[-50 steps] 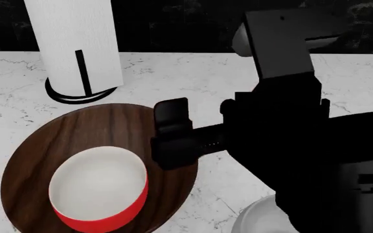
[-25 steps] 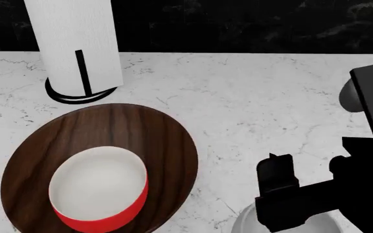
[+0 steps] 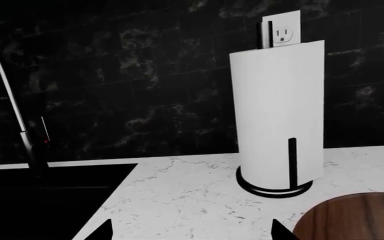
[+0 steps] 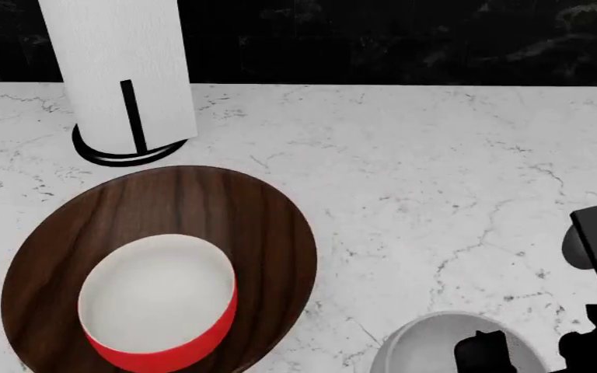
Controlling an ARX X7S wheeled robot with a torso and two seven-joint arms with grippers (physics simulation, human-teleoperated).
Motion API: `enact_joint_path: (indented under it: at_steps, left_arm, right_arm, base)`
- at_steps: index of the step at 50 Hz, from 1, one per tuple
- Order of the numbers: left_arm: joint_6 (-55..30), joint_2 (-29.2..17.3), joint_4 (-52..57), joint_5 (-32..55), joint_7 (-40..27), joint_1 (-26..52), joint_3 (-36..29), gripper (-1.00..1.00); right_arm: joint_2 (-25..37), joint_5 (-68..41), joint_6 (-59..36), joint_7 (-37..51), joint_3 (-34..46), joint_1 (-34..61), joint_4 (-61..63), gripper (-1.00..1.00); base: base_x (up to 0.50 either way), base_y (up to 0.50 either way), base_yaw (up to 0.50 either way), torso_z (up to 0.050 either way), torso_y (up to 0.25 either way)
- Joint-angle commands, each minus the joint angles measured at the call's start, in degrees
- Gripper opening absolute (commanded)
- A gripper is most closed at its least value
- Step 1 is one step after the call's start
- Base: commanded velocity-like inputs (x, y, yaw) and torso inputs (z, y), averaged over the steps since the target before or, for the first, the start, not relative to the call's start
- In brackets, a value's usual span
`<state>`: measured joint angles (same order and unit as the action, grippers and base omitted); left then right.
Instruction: Stack the bowls from largest to smallest.
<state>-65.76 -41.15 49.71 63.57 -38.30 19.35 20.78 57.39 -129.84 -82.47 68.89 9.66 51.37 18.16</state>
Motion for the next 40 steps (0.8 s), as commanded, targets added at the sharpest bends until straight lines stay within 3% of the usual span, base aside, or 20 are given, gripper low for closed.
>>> enact_joint_path:
  at_steps: [1,18,29,40]
  left_arm:
    - [-0.2,-0.4,0.4,1.2,-0.7,0.2,0.1,1.00]
    - [0.7,-0.9,0.3,1.0,-0.1,-0.5,0.0,1.00]
    - [1.5,-1.1,0.0,0.3,0.3,-1.1,-0.3,1.00]
    - [1.9,-1.1,-0.1,0.1,0.3,-1.1,-0.9,1.00]
  right_arm:
    - [-2.0,7.3,-3.1,-4.5,-3.2,-6.0,-1.1,1.00]
    - [-5.7,17.6,-4.5,-11.1,-2.2,-7.7,-3.0,1.00]
    - [-7.7,30.2,-4.4,-20.3,-1.0,-9.7,-4.4,1.00]
    - [-6.6,29.5,-2.6,-20.3,0.4,-9.9,-4.4,1.00]
  base:
    - [0.00,0.00,0.00,0.000,0.000]
    - [0.00,0.00,0.00,0.000,0.000]
    - [0.00,0.00,0.00,0.000,0.000]
    - [0.00,0.00,0.00,0.000,0.000]
